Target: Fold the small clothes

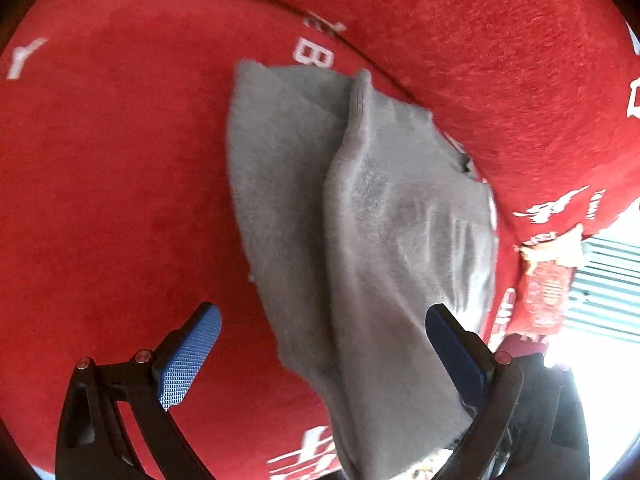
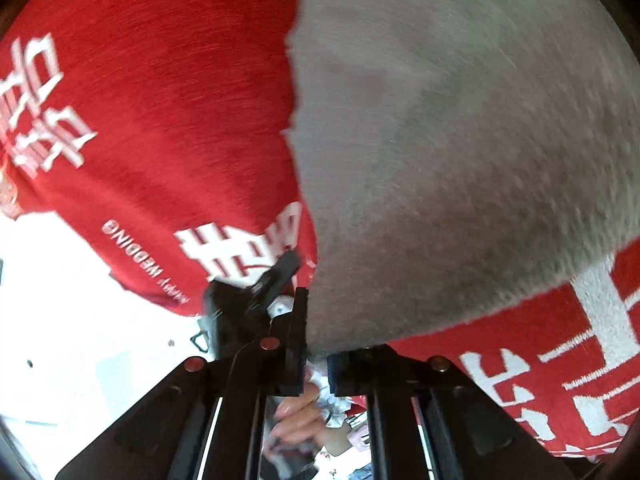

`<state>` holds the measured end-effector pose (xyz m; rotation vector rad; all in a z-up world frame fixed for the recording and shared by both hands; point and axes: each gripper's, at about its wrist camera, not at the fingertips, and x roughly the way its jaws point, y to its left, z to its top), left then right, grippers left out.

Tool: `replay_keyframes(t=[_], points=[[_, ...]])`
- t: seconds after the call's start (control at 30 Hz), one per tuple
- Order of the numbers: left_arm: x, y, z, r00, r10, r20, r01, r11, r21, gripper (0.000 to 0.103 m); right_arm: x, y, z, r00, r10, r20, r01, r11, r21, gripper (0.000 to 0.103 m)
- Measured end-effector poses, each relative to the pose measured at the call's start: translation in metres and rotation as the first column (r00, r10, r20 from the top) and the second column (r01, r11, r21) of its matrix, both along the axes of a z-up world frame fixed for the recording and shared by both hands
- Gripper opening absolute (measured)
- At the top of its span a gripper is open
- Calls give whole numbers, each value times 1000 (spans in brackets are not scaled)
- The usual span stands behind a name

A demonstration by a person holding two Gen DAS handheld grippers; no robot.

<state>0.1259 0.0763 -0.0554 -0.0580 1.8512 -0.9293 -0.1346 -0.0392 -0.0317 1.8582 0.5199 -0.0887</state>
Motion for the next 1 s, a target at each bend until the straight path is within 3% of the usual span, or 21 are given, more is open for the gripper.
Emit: replay_keyframes(t=[0.17, 0.27, 0.37, 0.43, 0.57, 0.67, 0.7, 0.73, 0.9, 0.97, 1.0], points=[[-7, -29, -4, 998, -8, -64, 4, 998, -59, 103, 2, -4, 13, 999, 45, 9, -45, 998, -35, 8], [-16, -49, 6, 999, -36, -36, 32, 995, -98, 103, 4, 2, 11, 995, 99, -34, -101, 993, -61, 8], [-26, -62, 9, 994, -80, 77, 82, 996, -32, 100, 2, 11, 2, 981, 162, -107, -170, 983, -71, 8], [-32, -67, 4, 979, -129, 158, 119, 990, 69, 75, -1, 16, -2, 956, 225, -189, -245, 965, -93, 9], [-40, -72, 10, 958, -170, 229, 150, 983, 104, 73, -10, 19, -1, 879, 331, -343, -390, 913, -117, 16], [-47, -77, 9, 947, -193, 258, 161, 977, 140, 73, -26, 8, 12, 842, 352, -409, -445, 882, -157, 41], [-48, -78, 10, 945, -194, 264, 160, 976, 145, 73, -31, 0, 19, 838, 340, -428, -449, 874, -186, 55], [-47, -74, 10, 943, -197, 269, 161, 975, 150, 73, -35, -7, 25, 836, 325, -442, -450, 867, -214, 56], [-45, -65, 14, 930, -220, 295, 171, 968, 182, 73, -42, -56, 53, 821, 208, -532, -444, 819, -365, 53], [-46, -65, 13, 927, -225, 301, 172, 966, 194, 73, -39, -76, 54, 808, 172, -564, -444, 807, -390, 39], [-47, -67, 13, 926, -227, 302, 172, 965, 197, 73, -36, -84, 53, 805, 160, -572, -445, 801, -401, 26]])
